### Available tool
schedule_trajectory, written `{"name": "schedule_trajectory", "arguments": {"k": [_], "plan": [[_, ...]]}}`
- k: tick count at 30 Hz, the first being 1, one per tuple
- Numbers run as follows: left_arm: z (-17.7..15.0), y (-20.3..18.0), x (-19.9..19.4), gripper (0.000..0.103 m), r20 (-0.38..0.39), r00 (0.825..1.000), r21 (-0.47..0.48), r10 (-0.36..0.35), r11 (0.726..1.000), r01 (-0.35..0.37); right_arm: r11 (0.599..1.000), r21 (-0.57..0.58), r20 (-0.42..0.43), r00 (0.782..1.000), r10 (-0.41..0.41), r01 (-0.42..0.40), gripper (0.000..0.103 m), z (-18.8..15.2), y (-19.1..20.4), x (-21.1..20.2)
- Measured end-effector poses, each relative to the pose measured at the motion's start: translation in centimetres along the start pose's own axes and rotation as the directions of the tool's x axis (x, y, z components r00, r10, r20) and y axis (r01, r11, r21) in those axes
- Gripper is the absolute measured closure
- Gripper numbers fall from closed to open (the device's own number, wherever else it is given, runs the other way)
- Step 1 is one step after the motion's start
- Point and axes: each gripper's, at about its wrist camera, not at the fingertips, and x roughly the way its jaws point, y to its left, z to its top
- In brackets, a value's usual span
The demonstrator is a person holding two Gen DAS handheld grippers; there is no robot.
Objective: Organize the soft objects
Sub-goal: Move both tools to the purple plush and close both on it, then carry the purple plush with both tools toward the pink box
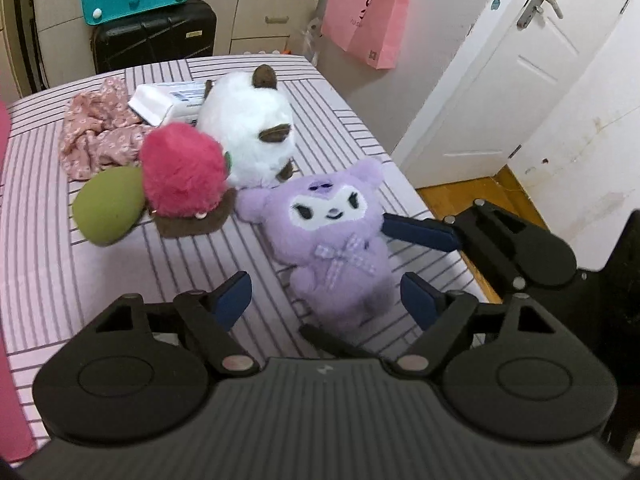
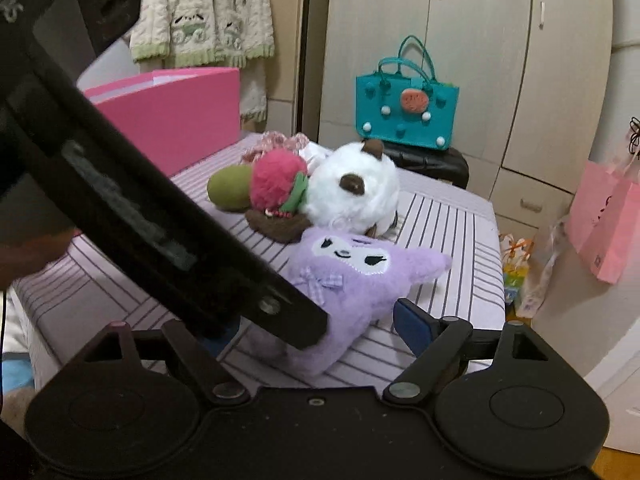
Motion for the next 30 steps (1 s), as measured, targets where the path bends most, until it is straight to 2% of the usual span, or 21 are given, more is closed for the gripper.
{"name": "schedule_trajectory", "arguments": {"k": [3,7,10,11,12,15,25,28,30], "plan": [[0.1,0.0,0.6,0.025,0.010,0.999,-0.043,-0.037,0.998,0.037,1.000,-0.012,0.023,1.000,-0.013,0.013,0.016,0.0,0.3,0.3],[-0.3,-0.3,1.2,0.029,0.031,0.998,-0.093,-0.048,0.994,0.050,0.994,-0.059,0.038,0.996,-0.086,0.088,0.017,0.3,1.3,0.9],[-0.7,-0.1,1.0,0.038,0.059,0.998,-0.122,-0.028,0.992,0.035,0.997,-0.004,0.033,0.996,-0.082,0.082,0.033,0.1,0.9,0.7],[-0.9,0.0,1.0,0.043,0.060,0.998,-0.128,-0.026,0.991,0.034,0.996,0.012,0.037,0.996,-0.084,0.083,0.043,0.0,0.7,0.6],[-0.9,0.1,1.0,0.045,0.060,0.998,-0.134,-0.035,0.990,0.043,0.995,0.027,0.044,0.995,-0.093,0.092,0.048,-0.1,0.6,0.4],[-1.2,-0.1,1.2,0.045,0.083,0.995,-0.142,-0.048,0.988,0.060,0.994,0.080,0.041,0.997,-0.072,0.068,0.048,-0.5,-0.1,-0.1],[-1.8,-1.7,1.9,0.045,0.135,0.990,-0.136,0.034,0.991,-0.016,0.976,0.219,0.051,0.998,-0.030,0.018,0.050,-1.6,-1.5,-0.3],[-1.9,-2.2,1.9,0.049,0.142,0.987,-0.121,0.070,0.991,-0.053,0.966,0.259,0.056,0.998,-0.017,0.002,0.051,-1.7,-1.7,0.0],[-2.1,-2.3,1.8,0.053,0.141,0.988,-0.123,0.063,0.991,-0.046,0.964,0.265,0.058,0.998,-0.013,-0.003,0.051,-1.9,-1.6,0.0]]}}
